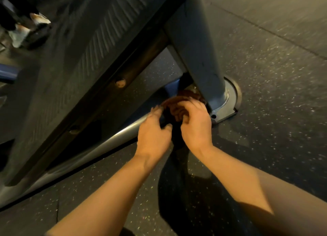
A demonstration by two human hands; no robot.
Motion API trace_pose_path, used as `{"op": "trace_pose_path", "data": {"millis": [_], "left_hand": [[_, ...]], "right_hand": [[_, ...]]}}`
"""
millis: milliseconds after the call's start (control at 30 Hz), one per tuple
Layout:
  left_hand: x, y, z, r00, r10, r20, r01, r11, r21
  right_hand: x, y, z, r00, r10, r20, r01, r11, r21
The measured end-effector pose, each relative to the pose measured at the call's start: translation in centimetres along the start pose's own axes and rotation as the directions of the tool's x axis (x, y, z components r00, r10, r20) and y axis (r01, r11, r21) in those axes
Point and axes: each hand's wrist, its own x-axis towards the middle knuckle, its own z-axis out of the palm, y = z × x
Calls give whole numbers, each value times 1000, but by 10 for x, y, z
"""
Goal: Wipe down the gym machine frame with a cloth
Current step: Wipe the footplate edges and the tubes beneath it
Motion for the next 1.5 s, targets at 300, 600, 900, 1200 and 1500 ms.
{"op": "trace_pose_path", "data": {"millis": [300, 600, 900, 1200, 1500], "left_hand": [[-1, 78, -26, 642, 691, -332, -622, 723, 301], [4, 81, -42, 553, 780, -293, -453, 577, 680], [12, 92, -34, 566, 739, -366, -378, 627, 682], [25, 136, -63, 538, 768, -347, -448, 609, 654], [120, 234, -101, 715, 684, 146, -681, 635, 364]], "right_hand": [[50, -73, -44, 802, -169, -573, 324, 929, 180], [31, -20, -16, 904, 57, -424, 91, 943, 321], [77, -71, -43, 844, -294, -449, 424, 878, 222], [19, 17, -19, 905, 364, -220, -251, 875, 413], [78, -83, -51, 925, -135, -356, 299, 837, 459]]}}
